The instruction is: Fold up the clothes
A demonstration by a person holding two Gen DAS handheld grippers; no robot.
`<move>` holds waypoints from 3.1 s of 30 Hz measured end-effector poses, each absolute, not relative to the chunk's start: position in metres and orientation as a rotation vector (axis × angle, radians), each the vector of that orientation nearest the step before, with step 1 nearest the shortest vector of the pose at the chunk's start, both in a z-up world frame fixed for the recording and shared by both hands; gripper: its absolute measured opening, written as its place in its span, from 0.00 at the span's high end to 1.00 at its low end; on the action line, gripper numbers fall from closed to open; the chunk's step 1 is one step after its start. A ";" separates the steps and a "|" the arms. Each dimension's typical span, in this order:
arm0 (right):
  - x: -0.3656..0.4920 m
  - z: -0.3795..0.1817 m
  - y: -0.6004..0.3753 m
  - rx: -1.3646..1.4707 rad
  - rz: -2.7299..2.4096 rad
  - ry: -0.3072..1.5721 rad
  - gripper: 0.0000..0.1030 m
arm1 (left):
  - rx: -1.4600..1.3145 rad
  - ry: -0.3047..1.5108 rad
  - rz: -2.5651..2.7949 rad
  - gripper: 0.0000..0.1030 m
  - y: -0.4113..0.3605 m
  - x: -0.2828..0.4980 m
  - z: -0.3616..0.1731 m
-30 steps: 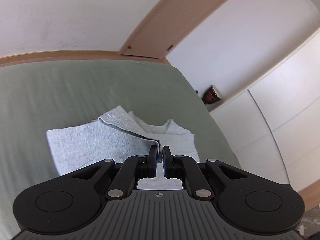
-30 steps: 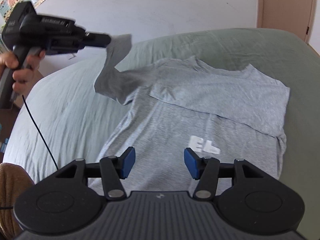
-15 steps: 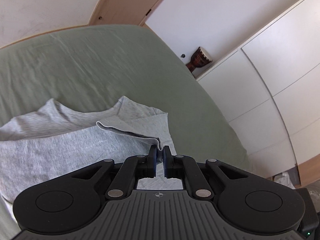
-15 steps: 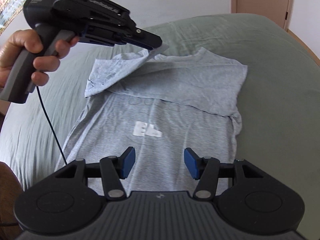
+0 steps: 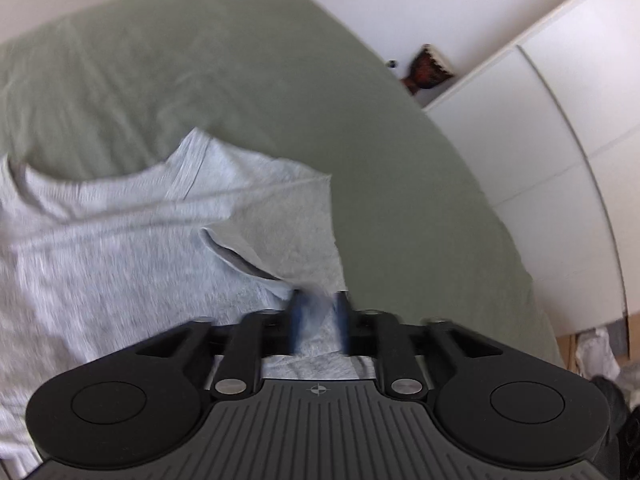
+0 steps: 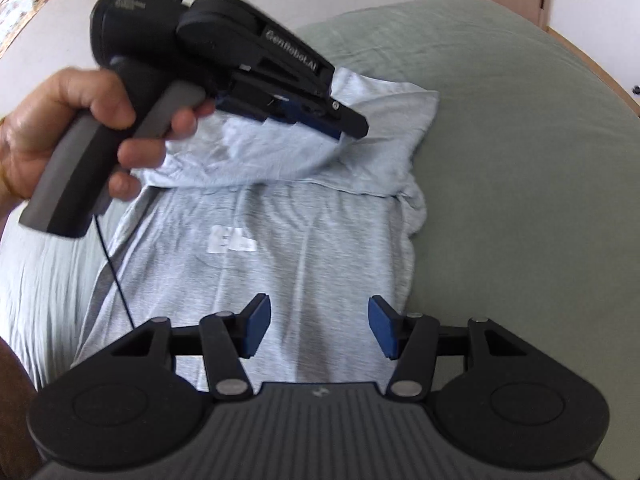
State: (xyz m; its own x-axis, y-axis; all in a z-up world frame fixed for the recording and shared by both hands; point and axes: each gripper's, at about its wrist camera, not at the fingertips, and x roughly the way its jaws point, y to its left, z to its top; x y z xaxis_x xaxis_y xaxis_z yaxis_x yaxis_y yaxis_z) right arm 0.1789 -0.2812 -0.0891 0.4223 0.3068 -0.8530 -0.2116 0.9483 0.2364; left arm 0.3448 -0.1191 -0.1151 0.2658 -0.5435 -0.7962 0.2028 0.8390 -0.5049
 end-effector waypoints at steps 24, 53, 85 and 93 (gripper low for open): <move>0.298 -0.092 -0.309 0.312 0.218 0.978 0.45 | -0.140 1.136 -0.278 0.59 0.038 0.241 -0.109; 0.352 -0.105 -0.292 0.213 0.168 1.000 0.97 | -0.172 1.119 -0.239 0.59 0.062 0.250 -0.131; 0.408 -0.095 -0.005 -0.255 0.672 1.060 0.59 | -0.249 1.074 -0.177 0.59 0.091 0.258 -0.134; 0.413 -0.097 0.021 -0.444 0.652 1.128 0.67 | -0.070 1.120 -0.202 0.59 0.073 0.265 -0.130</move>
State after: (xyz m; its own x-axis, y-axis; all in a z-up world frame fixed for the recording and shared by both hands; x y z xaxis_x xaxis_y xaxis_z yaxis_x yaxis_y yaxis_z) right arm 0.4132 0.0210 -0.0967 0.2772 0.2514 -0.9273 -0.6780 0.7351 -0.0034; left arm 0.2645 0.0732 -0.1304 0.4194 -0.1962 -0.8863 0.1256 0.9795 -0.1574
